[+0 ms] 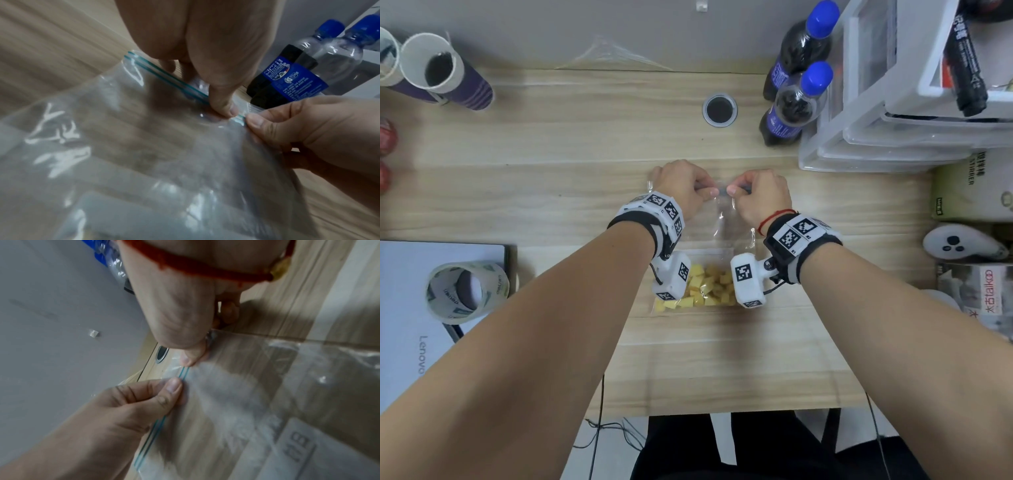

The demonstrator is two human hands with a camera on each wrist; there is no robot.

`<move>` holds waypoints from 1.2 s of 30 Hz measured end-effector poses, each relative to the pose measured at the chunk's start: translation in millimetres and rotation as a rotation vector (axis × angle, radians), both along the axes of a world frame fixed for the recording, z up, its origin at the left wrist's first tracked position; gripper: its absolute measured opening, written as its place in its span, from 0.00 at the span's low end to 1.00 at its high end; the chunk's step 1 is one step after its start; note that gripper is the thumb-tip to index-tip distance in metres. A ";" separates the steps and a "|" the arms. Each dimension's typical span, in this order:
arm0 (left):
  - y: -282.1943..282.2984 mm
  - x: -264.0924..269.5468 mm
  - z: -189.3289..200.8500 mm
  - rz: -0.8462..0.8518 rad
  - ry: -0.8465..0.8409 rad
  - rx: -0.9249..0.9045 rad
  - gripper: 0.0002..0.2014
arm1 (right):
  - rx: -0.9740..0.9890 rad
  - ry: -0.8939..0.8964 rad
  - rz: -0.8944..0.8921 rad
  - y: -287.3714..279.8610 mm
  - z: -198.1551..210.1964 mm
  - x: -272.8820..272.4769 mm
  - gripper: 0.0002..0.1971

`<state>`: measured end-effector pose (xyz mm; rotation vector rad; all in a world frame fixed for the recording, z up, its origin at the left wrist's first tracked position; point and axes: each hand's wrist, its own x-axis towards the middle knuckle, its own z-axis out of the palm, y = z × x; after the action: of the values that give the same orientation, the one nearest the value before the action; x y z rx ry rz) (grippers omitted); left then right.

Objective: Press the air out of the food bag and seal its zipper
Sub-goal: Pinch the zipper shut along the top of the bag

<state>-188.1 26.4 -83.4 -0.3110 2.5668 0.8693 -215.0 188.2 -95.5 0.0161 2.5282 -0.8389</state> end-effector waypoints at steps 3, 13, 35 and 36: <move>-0.7 -0.3 -0.2 -0.012 0.005 -0.046 0.05 | -0.015 -0.007 0.003 1.3 1.6 0.9 0.05; -9.6 0.8 2.2 -0.030 0.007 -0.080 0.05 | -0.034 -0.025 -0.012 2.5 0.3 -0.8 0.05; -15.6 5.9 -3.1 0.013 0.002 -0.135 0.06 | -0.042 -0.049 -0.046 0.4 2.0 -0.5 0.03; -18.2 7.2 -2.0 0.004 0.018 -0.132 0.06 | -0.041 -0.048 -0.049 0.7 2.0 -0.4 0.03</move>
<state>-180.9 8.2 -85.5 -0.3484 2.6468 0.7087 -215.4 188.9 -93.5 0.0841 2.4737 -0.8992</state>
